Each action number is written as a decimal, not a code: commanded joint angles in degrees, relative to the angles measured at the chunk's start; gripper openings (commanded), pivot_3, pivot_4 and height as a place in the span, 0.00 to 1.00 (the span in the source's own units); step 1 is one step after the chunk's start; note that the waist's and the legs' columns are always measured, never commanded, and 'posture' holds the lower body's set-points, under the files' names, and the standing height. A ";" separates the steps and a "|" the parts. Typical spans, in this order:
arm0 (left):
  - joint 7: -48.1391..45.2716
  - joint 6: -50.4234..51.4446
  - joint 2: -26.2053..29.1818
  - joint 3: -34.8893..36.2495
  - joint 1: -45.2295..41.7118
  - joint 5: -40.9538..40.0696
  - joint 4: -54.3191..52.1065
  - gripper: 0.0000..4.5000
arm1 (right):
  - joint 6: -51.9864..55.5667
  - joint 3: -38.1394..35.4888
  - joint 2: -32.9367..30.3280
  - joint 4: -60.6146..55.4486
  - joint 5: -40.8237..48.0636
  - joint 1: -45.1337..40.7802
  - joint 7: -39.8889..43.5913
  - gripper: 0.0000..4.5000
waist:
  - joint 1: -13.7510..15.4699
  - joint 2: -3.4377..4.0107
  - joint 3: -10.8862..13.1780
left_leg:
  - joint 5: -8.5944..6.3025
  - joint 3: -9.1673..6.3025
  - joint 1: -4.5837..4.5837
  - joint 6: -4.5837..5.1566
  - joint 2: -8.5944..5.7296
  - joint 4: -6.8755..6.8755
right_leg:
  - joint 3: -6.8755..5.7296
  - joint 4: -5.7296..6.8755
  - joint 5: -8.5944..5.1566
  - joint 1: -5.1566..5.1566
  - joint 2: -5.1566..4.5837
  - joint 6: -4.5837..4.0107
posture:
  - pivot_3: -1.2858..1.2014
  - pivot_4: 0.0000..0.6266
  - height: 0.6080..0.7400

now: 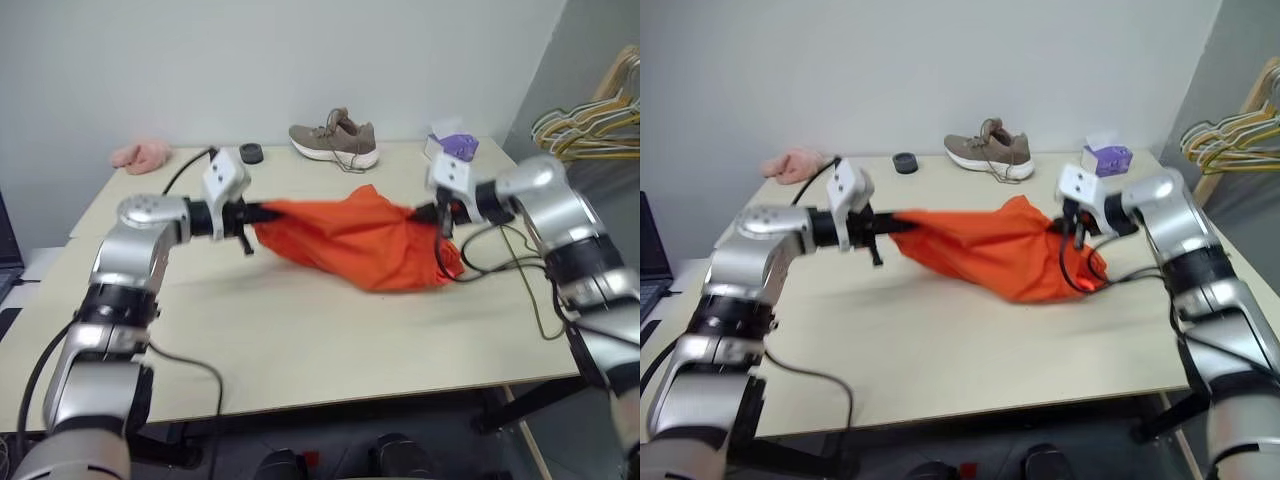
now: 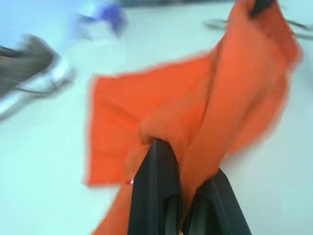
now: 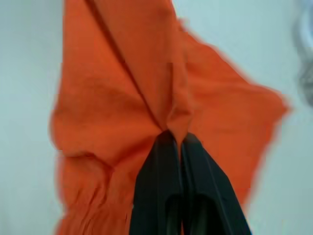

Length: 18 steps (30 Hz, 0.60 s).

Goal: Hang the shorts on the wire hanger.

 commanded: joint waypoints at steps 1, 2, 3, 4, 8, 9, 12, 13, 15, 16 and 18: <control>16.75 -10.45 -0.95 1.59 -15.94 7.85 18.34 0.00 | -14.00 4.29 3.55 16.30 -12.82 -12.95 -22.07 0.00 | -0.45 -0.01 -0.02 | 0.14 -0.03 -0.49 -0.29 0.01 -0.01 | 0.01 0.06 0.00 -0.52 -0.13 0.00 | 0.48 0.00 1.00; 20.43 -13.62 -0.88 1.49 -19.96 9.65 22.98 0.00 | -16.62 5.70 4.72 19.04 -15.79 -16.04 -28.15 0.00 | -0.83 -0.02 -0.04 | 0.34 -0.09 -0.96 -0.66 0.02 0.01 | -0.01 0.13 0.01 -0.97 -0.23 0.00 | 0.48 0.00 1.00; 23.98 -17.48 -0.01 0.59 -23.89 12.27 26.58 0.00 | -19.07 6.84 5.85 21.01 -18.40 -19.16 -34.04 0.00 | -1.10 -0.04 -0.06 | 0.49 -0.11 -1.58 -0.92 0.01 0.00 | -0.01 0.26 0.02 -1.70 -0.29 0.01 | 0.48 0.00 1.00; 26.10 -20.33 0.58 -0.05 -26.42 14.11 29.17 0.00 | -20.70 7.40 6.64 22.46 -20.13 -21.13 -37.87 0.00 | -1.36 -0.04 -0.08 | 0.53 -0.08 -1.95 -0.98 0.00 -0.07 | 0.01 0.60 0.02 -2.16 -0.31 0.02 | 0.48 0.00 1.00; 35.23 -34.12 5.74 -6.04 -35.76 25.96 31.60 0.00 | -28.94 7.05 8.74 24.31 -24.52 -28.30 -53.59 0.00 | -2.75 0.01 -0.06 | 0.45 -0.01 -2.29 -1.16 0.06 -0.27 | -0.08 0.94 -0.02 -2.90 -0.40 0.04 | 0.48 0.00 1.00; 37.72 -38.57 8.05 -8.96 -37.51 30.94 29.72 0.00 | -31.52 6.89 8.90 24.15 -25.42 -29.38 -57.19 0.00 | -2.88 0.00 -0.06 | 0.43 0.02 -2.30 -1.19 0.08 -0.60 | -0.06 0.91 -0.06 -2.98 -0.38 0.03 | 0.48 0.00 1.00; 38.30 -45.74 12.30 -13.77 -36.74 38.68 24.27 0.00 | -37.50 6.18 9.26 23.91 -26.26 -28.14 -62.12 0.00 | -2.86 0.01 -0.07 | 0.58 0.18 -2.26 -1.37 0.04 -0.92 | 0.11 0.88 -0.08 -3.08 -0.35 0.00 | 0.49 0.00 1.00; 35.41 -45.94 12.65 -13.97 -34.21 38.32 22.73 0.00 | -39.01 6.29 9.42 23.99 -26.52 -26.58 -62.32 0.00 | -2.65 0.02 -0.08 | 0.59 0.17 -2.16 -1.38 0.05 -0.93 | 0.11 0.91 -0.09 -3.03 -0.33 0.00 | 0.49 0.00 1.00; 26.03 -43.37 13.24 -13.31 -25.70 34.64 17.89 0.00 | -42.01 7.02 9.65 24.09 -27.56 -22.44 -62.02 0.00 | -2.34 0.24 -0.30 | 0.46 0.28 -1.59 -1.14 0.01 -0.98 | 0.07 0.76 -0.22 -2.46 -0.23 0.09 | 0.50 0.00 1.00; 21.08 -40.85 13.62 -12.57 -21.16 32.11 14.45 0.00 | -43.12 7.28 9.71 24.12 -28.07 -20.63 -61.56 0.00 | -2.21 0.29 -0.32 | 0.42 0.33 -1.17 -1.05 0.00 -0.97 | 0.02 0.77 -0.27 -1.99 -0.09 0.08 | 0.50 0.00 1.00; 11.96 -33.39 15.12 -10.36 -9.42 25.61 3.45 0.00 | -45.67 8.15 9.45 23.85 -29.37 -16.73 -60.68 0.00 | -2.30 0.28 -0.32 | 0.49 0.59 -0.28 -0.85 -0.03 -0.94 | 0.11 0.93 -0.31 -1.18 -0.04 0.07 | 0.50 0.00 1.00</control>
